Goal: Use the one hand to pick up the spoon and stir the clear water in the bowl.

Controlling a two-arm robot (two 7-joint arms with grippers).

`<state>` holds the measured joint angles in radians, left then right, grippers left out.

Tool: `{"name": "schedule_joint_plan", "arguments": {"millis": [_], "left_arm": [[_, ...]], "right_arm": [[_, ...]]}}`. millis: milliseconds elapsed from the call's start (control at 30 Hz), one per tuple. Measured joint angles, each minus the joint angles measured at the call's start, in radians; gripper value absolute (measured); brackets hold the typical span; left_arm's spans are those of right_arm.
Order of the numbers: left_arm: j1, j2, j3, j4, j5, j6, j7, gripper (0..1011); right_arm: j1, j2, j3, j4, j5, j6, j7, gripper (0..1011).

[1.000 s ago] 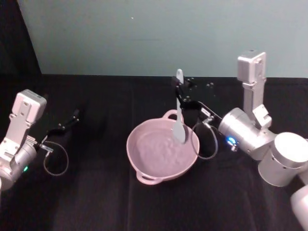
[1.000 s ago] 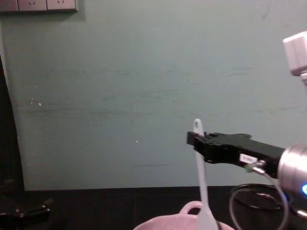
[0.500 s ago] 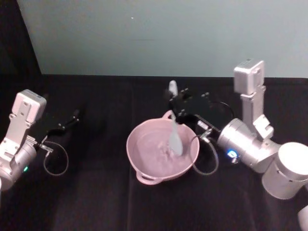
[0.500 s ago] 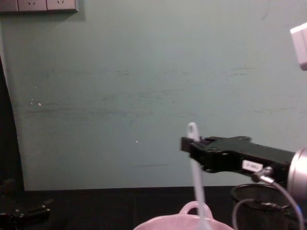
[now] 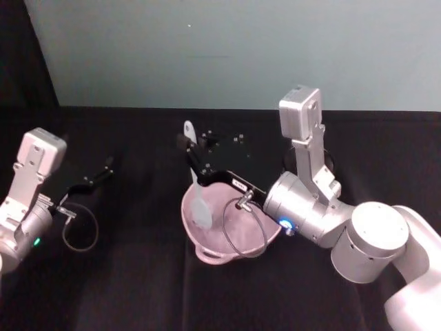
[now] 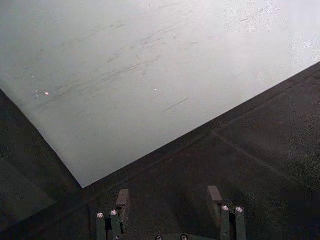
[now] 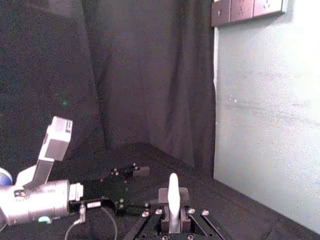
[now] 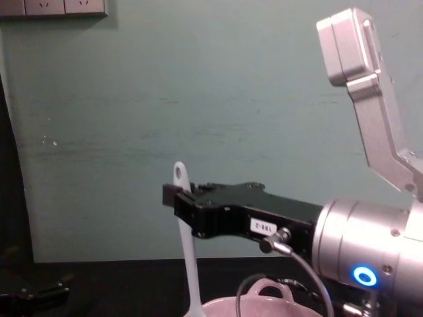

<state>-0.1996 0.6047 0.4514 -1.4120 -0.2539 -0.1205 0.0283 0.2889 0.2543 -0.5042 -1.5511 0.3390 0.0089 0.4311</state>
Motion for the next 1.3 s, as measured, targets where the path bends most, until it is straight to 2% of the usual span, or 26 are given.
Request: {"name": "schedule_joint_plan", "arguments": {"millis": [233,467,700,900,1300], "left_arm": [[0.0,0.0,0.0,0.0,0.0,0.0,0.0,1011],[0.0,0.0,0.0,0.0,0.0,0.0,0.0,1011],[0.0,0.0,0.0,0.0,0.0,0.0,0.0,1011],[0.0,0.0,0.0,0.0,0.0,0.0,0.0,1011],[0.0,0.0,0.0,0.0,0.0,0.0,0.0,1011]], "right_arm": [[0.004,-0.002,0.012,-0.013,0.0,-0.015,-0.014,120],[-0.004,0.021,0.037,-0.081,0.001,-0.017,-0.03,120],[0.019,0.067,0.094,-0.187,-0.007,0.002,-0.052,120],[0.046,0.116,0.133,-0.249,-0.007,0.054,-0.053,120],[0.053,0.193,0.195,-0.292,-0.03,0.109,-0.08,120]]}}
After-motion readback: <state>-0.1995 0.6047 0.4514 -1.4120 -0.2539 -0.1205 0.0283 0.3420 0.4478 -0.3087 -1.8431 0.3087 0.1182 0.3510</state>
